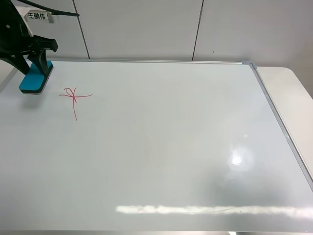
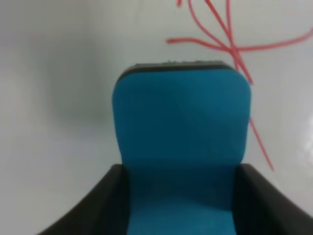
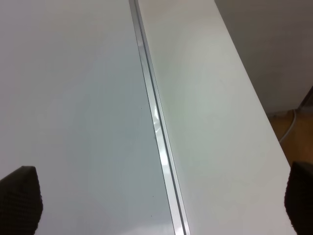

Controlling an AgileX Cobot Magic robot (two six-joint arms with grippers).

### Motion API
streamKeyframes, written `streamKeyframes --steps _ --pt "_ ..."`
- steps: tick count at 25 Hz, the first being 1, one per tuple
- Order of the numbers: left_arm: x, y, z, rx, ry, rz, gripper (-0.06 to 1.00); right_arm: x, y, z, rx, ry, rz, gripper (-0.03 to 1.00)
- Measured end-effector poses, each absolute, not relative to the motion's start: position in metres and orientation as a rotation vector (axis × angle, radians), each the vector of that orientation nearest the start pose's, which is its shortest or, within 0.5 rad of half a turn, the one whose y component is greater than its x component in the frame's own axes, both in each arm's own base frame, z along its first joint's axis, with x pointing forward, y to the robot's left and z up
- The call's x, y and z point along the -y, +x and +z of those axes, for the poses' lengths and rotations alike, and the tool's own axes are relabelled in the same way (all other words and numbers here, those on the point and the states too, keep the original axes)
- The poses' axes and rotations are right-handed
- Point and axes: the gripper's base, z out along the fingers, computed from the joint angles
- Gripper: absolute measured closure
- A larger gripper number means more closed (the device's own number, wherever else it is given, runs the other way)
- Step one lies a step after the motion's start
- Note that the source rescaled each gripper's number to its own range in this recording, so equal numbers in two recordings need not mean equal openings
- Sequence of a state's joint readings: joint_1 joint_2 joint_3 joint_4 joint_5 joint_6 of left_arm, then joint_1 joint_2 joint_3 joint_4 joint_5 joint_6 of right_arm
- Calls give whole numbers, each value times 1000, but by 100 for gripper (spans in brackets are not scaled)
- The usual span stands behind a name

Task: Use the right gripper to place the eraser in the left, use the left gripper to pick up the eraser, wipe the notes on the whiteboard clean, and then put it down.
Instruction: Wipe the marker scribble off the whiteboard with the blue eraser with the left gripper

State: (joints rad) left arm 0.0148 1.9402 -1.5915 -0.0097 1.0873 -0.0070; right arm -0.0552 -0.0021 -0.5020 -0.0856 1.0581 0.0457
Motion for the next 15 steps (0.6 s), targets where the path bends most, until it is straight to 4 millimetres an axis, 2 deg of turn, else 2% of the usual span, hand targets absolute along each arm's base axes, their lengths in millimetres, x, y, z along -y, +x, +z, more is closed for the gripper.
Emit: streamKeyframes --steps 4,8,15 --pt "-13 429 222 -2930 20 -15 94 6 -6 278 -2034 107 -108 -3" --pt "-11 446 194 -2957 120 -65 94 6 -6 278 -2034 107 -108 -3" --pt "-7 456 144 -3017 198 -134 94 6 -6 278 -2034 107 -108 -3"
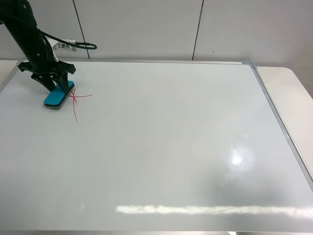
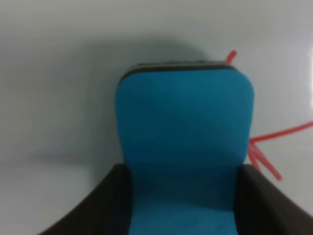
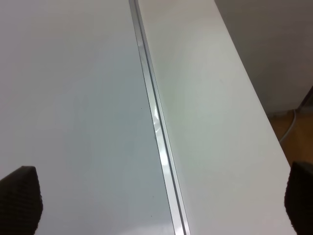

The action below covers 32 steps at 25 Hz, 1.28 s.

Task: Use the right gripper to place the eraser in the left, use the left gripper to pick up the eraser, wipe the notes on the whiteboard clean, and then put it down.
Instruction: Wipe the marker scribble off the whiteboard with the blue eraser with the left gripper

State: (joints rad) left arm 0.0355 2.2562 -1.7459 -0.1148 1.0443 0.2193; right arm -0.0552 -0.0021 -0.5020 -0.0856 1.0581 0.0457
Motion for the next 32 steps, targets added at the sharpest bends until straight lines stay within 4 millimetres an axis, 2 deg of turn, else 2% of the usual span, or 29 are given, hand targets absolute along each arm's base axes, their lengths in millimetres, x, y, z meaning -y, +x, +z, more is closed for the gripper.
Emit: streamKeyframes --steps 1,8,12,15,22,27,30,32 --pt "-7 457 138 -3027 202 -135 94 6 -6 278 -2034 107 -108 -3" --pt "-6 458 132 -3041 207 -147 94 6 -6 278 -2034 107 -108 -3" --pt "9 459 132 -3035 266 -132 94 6 -6 278 -2034 107 -108 -3" --pt "40 457 132 -3037 344 -135 94 6 -6 278 -2034 107 -108 -3" --pt "140 436 128 -3027 611 -174 94 6 -6 278 -2034 107 -108 -3" --pt "142 435 128 -3028 604 -187 94 6 -6 278 -2034 107 -108 -3" --pt "129 440 128 -3040 519 -241 94 6 -6 278 -2034 107 -108 -3" --pt "108 446 128 -3043 428 -265 94 6 -6 278 -2034 107 -108 -3"
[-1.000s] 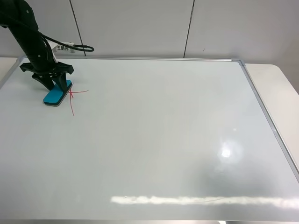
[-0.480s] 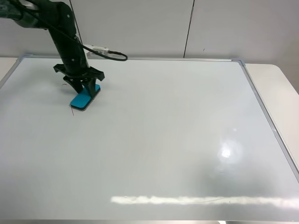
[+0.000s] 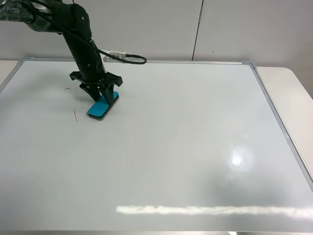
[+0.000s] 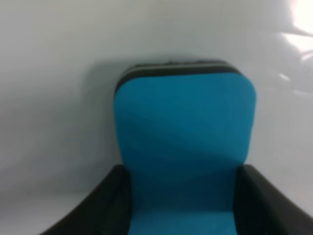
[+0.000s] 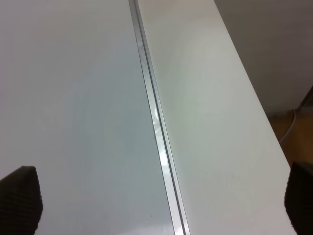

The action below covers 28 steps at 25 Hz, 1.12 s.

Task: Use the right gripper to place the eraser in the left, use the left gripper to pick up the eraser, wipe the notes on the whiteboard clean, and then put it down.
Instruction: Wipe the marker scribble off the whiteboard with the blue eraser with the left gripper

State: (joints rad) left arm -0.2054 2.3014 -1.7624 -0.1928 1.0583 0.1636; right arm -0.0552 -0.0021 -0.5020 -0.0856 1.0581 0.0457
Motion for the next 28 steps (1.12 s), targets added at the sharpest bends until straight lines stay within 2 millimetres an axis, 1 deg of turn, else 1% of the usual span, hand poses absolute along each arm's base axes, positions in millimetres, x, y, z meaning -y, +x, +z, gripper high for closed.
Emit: streamKeyframes --steps 1,3,4,6,7,10,13,16,19,24,26,28 --pt "96 449 128 -3039 377 -267 94 6 -6 278 -2034 107 -108 -3" --pt "62 457 129 -3022 251 -258 94 6 -6 278 -2034 107 -108 -3" --pt "62 457 129 -3022 251 -258 94 6 -6 278 -2034 107 -108 -3" --pt "30 463 130 -2994 139 -245 94 6 -6 278 -2034 107 -108 -3" --pt "-3 466 131 -2968 22 -232 94 6 -6 278 -2034 107 -108 -3" --pt "-41 467 131 -2936 -164 -219 94 6 -6 278 -2034 107 -108 -3" --pt "-65 465 132 -2918 -301 -200 94 6 -6 278 -2034 107 -108 -3" --pt "-70 465 133 -2916 -363 -178 94 6 -6 278 -2034 107 -108 -3" --pt "-64 465 132 -2931 -336 -141 94 6 -6 278 -2034 107 -108 -3" --pt "-41 467 132 -2960 -127 -7 94 6 -6 278 -2034 107 -108 -3" --pt "-27 466 132 -2981 -42 31 94 6 -6 278 -2034 107 -108 -3" --pt "-9 465 132 -3004 32 41 94 6 -6 278 -2034 107 -108 -3"
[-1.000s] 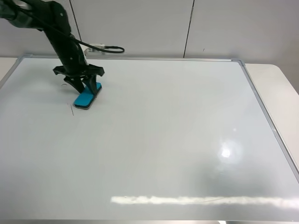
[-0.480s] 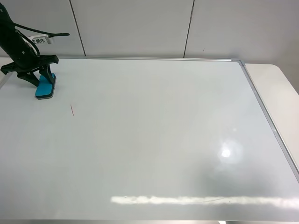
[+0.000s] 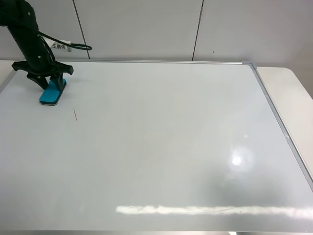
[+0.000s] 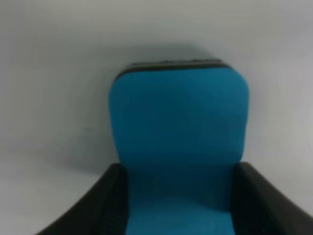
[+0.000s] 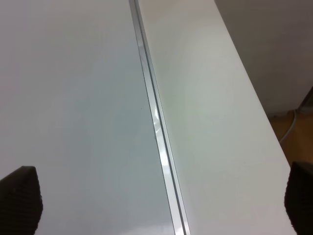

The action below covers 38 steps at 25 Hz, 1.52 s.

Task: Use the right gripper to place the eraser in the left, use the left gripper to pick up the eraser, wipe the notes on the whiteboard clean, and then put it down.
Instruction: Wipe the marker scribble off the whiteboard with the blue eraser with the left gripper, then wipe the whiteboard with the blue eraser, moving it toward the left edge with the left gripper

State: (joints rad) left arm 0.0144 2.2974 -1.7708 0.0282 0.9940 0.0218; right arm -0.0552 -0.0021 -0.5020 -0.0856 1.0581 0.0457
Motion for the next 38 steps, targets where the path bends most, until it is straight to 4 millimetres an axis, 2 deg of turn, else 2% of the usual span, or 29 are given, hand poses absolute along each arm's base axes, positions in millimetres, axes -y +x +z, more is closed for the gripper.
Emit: streamKeyframes --steps 3,4,5,8,11,13,19,23,26,31,38 --pt "18 461 131 -3038 119 35 94 6 -6 278 -2034 107 -108 -3" --pt "18 461 131 -3038 119 35 94 6 -6 278 -2034 107 -108 -3" --pt "34 456 128 -3056 159 11 94 6 -6 278 -2034 107 -108 -3" --pt "57 443 127 -3063 210 -30 94 6 -6 278 -2034 107 -108 -3" --pt "66 433 126 -3049 222 -58 94 6 -6 278 -2034 107 -108 -3" --pt "73 412 125 -3013 200 -113 94 6 -6 278 -2034 107 -108 -3" --pt "77 343 119 -3011 99 -215 94 6 -6 278 -2034 107 -108 -3" --pt "72 306 116 -3046 59 -231 94 6 -6 278 -2034 107 -108 -3" --pt "67 298 115 -3045 17 -239 94 6 -6 278 -2034 107 -108 -3" --pt "66 297 118 -3028 17 -237 94 6 -6 278 -2034 107 -108 -3" --pt "63 287 133 -3087 59 -214 94 6 -6 278 -2034 107 -108 -3"
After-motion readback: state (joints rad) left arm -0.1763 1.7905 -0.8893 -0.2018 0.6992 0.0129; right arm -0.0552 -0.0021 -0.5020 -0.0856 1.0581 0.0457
